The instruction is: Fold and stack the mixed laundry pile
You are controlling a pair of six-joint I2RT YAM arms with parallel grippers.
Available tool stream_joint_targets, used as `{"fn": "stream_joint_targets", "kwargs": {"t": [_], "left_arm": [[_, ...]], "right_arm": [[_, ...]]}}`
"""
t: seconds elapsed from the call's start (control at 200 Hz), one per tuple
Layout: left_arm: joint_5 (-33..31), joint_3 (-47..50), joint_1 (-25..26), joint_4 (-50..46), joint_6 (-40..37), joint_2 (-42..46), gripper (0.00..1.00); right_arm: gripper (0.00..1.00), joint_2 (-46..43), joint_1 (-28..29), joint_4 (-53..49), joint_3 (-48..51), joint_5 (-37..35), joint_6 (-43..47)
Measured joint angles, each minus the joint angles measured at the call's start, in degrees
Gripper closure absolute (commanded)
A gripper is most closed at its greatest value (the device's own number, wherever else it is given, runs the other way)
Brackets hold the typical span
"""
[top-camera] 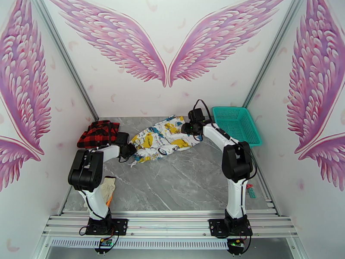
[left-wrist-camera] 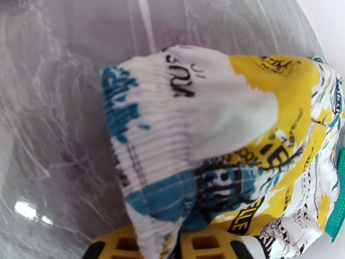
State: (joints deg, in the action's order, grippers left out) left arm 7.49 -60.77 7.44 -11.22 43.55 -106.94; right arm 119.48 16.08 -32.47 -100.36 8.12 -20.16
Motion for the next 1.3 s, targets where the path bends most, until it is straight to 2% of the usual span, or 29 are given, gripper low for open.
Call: {"fn": "stream_joint_targets", "kwargs": {"t": [0.025, 0.245, 0.545, 0.87, 1.12, 1.305], "left_arm": [[0.0, 0.0, 0.1, 0.0, -0.2, 0.3, 1.0], [0.8, 1.5, 0.0, -3.5, -5.4, 9.3, 1.0], [3.9, 6.8, -3.9, -11.3, -12.8, 22.5, 1.0], [6.5, 7.7, -6.4, -23.5, -18.1, 35.6, 1.0], [9.5, 6.1, -6.3, -27.4, -17.8, 38.7, 1.0], [9.7, 2.3, -2.8, -28.5, -16.3, 38.7, 1.0]], "right_arm": [[0.51, 0.0, 0.0, 0.3, 0.3, 0.4, -0.2], [0.62, 1.5, 3.6, 3.7, 0.9, 5.0, -3.5], [0.72, 12.7, 13.4, 5.9, -5.0, 11.1, -9.0], [0.76, 19.2, 22.9, 7.8, -11.2, 16.0, -14.4], [0.78, 24.6, 30.7, 10.6, -17.1, 21.1, -18.8], [0.77, 25.7, 33.2, 13.0, -17.9, 25.7, -21.9]]}}
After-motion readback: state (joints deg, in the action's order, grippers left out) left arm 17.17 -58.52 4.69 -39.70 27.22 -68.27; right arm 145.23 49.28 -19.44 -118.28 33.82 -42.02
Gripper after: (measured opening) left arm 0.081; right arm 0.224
